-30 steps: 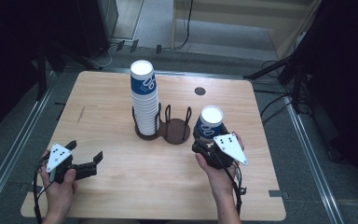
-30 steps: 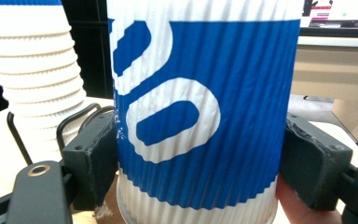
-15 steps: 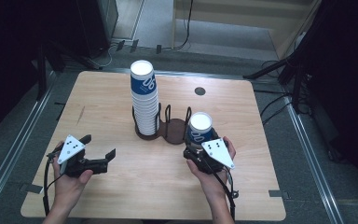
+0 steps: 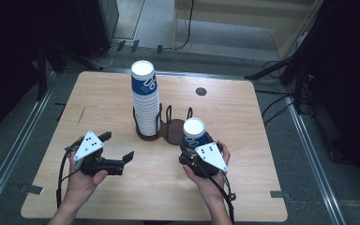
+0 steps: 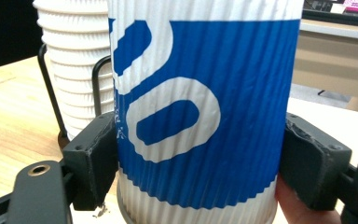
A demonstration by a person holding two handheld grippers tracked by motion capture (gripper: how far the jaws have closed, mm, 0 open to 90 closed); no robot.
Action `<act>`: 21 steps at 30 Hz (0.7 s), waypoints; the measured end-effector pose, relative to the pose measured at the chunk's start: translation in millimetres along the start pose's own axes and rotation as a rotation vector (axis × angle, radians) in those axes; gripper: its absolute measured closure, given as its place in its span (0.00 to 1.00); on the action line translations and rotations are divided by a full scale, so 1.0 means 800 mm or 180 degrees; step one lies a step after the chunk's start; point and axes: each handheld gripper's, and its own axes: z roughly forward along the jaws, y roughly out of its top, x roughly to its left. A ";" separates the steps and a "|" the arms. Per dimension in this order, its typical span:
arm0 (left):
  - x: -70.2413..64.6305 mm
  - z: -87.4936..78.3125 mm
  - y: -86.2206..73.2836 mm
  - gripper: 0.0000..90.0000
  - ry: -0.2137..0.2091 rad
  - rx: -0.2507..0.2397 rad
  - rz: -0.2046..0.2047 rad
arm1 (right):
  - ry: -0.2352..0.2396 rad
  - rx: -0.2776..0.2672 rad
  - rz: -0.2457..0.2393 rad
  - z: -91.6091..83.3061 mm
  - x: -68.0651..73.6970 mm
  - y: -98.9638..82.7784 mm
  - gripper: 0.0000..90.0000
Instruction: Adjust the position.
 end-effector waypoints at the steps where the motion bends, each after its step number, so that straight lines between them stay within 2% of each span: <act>1: -0.001 0.001 0.001 0.00 -0.0038 0.0002 0.0003 | 0.0007 -0.0005 -0.0024 0.000 0.001 -0.001 0.23; 5: -0.005 0.004 0.004 0.00 -0.0136 0.0009 0.0003 | -0.0006 0.0005 -0.0095 0.000 0.006 -0.004 0.23; 9: -0.006 0.007 0.005 0.00 -0.0247 0.0014 -0.0058 | 0.0015 0.0027 -0.0172 0.000 0.013 -0.010 0.23; 10: -0.009 0.009 0.005 0.00 -0.0269 0.0039 -0.0033 | 0.0014 0.0050 -0.0224 0.001 0.018 -0.013 0.23; 15: -0.013 0.013 0.005 0.00 -0.0301 0.0103 0.0013 | 0.0041 0.0062 -0.0343 0.002 0.028 -0.017 0.23; 16: -0.014 0.014 0.005 0.00 -0.0331 0.0112 0.0002 | 0.0063 0.0055 -0.0412 0.002 0.034 -0.018 0.23; 17: -0.014 0.014 0.005 0.00 -0.0331 0.0112 0.0002 | 0.0063 0.0055 -0.0412 0.002 0.034 -0.018 0.23; 18: -0.016 0.014 0.005 0.00 -0.0354 0.0122 0.0013 | 0.0091 0.0052 -0.0483 0.002 0.040 -0.021 0.23; 21: -0.017 0.015 0.005 0.00 -0.0385 0.0129 0.0006 | 0.0113 0.0057 -0.0567 0.003 0.047 -0.024 0.23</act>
